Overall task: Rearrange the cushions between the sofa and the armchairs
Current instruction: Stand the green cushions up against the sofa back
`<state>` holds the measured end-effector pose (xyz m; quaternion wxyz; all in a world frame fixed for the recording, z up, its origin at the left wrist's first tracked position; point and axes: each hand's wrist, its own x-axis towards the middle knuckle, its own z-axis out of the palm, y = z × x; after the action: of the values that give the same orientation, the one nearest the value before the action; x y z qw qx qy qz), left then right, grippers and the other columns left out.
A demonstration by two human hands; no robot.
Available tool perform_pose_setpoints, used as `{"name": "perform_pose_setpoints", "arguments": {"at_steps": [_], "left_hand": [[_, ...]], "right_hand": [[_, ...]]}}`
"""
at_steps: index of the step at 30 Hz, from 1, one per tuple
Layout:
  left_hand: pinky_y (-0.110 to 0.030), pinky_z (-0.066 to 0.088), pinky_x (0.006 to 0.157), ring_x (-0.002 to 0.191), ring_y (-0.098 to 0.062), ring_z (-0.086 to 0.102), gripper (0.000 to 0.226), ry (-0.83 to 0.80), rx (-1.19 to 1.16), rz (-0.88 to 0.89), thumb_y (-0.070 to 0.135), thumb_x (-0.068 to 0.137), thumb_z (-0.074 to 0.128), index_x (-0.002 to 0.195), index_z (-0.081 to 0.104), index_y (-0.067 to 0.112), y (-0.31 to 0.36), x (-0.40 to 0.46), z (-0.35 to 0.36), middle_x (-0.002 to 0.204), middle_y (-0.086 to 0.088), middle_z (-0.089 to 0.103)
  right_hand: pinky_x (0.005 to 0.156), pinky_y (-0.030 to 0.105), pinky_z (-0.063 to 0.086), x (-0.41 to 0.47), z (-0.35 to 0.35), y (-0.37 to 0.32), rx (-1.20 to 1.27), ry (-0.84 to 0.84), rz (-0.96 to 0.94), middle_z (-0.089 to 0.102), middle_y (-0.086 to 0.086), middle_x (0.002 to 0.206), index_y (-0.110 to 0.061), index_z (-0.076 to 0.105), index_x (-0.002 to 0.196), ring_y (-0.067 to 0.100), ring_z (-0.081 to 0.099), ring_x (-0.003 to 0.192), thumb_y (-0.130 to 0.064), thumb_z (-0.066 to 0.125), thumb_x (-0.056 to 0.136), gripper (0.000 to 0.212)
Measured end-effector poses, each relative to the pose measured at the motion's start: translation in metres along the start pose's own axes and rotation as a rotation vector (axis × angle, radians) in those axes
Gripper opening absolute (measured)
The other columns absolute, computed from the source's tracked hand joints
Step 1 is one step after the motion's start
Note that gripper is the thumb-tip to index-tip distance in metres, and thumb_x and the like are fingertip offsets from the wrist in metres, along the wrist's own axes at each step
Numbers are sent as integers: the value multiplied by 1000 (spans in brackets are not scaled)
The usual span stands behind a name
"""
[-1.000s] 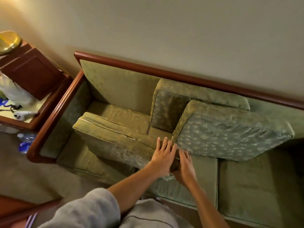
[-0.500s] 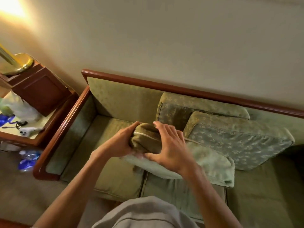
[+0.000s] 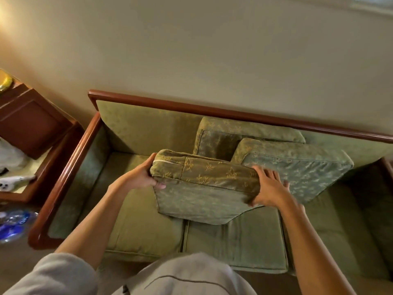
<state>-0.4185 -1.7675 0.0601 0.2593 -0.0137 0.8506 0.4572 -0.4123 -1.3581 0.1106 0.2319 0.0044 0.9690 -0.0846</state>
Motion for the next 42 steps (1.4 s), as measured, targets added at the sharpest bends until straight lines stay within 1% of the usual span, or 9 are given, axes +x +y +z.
{"name": "perform_pose_setpoints", "arguments": {"at_steps": [3, 6, 10, 16, 20, 26, 30, 34, 42], "left_hand": [[-29, 37, 107, 134, -17, 43, 118, -39, 147, -70, 11, 59, 97, 140, 24, 57, 18, 2, -4, 135, 18, 51], [-36, 36, 112, 136, -25, 44, 147, -147, 416, -183, 34, 52, 100, 160, 0, 29, 38, 7, -13, 149, 1, 48], [-40, 41, 110, 135, -29, 45, 138, -171, 660, -319, 51, 52, 96, 155, 14, 10, 73, 12, -7, 151, -7, 42], [-65, -4, 119, 149, -53, -7, 125, 30, 1027, -244, 31, 74, 85, 158, -5, 11, 139, 8, 67, 163, -30, -6], [-67, -13, 116, 148, -53, -8, 126, -15, 1106, -13, 43, 77, 81, 156, -6, -2, 186, 19, 163, 161, -32, -4], [-59, -4, 121, 146, -51, 11, 119, -7, 1151, 244, 33, 79, 80, 158, -5, 7, 233, 49, 264, 157, -31, 14], [-53, 11, 123, 137, -43, 30, 116, 81, 1097, 262, 24, 72, 83, 158, 6, 15, 229, 52, 276, 149, -20, 31], [-46, 22, 117, 132, -35, 37, 111, 125, 981, 306, 21, 70, 83, 157, 15, 19, 224, 53, 266, 145, -11, 40], [-37, 28, 110, 121, -22, 41, 122, 56, 811, 405, 26, 63, 87, 158, 10, 26, 224, 23, 198, 141, 4, 46]], "right_hand": [[109, 59, 37, -3, 10, 12, 112, 46, -21, 26, 4, 143, -31, 20, 146, 25, 18, 134, -37, 96, 48, 124], [103, 58, 43, -5, 18, 15, 139, 83, -31, 26, 2, 137, -32, 22, 142, 24, 21, 130, -37, 94, 50, 116], [104, 53, 44, -5, 23, 24, 158, 111, -53, 26, 2, 135, -30, 21, 142, 23, 21, 128, -33, 94, 53, 115], [97, 51, 47, -6, 31, 37, 279, 215, -148, 32, -2, 134, -31, 29, 143, 22, 27, 125, -36, 92, 53, 110], [97, 48, 46, -1, 38, 47, 390, 293, -280, 36, -5, 134, -27, 32, 144, 18, 31, 121, -40, 89, 55, 107], [110, 26, 29, 6, 54, 80, 594, 208, -369, 29, -6, 136, -11, 19, 154, 12, 30, 126, -54, 82, 56, 124], [93, 24, 44, 10, 57, 94, 799, 186, -304, 40, -3, 130, -18, 30, 145, 10, 49, 113, -17, 95, 58, 109], [79, 8, 43, 10, 59, 83, 873, 275, -291, 49, -2, 117, -15, 47, 131, -5, 52, 103, -6, 89, 62, 82], [80, 26, 41, -22, 9, 40, 762, 274, -375, 49, -14, 104, -19, 50, 121, 14, 49, 99, -12, 88, 62, 70]]}}
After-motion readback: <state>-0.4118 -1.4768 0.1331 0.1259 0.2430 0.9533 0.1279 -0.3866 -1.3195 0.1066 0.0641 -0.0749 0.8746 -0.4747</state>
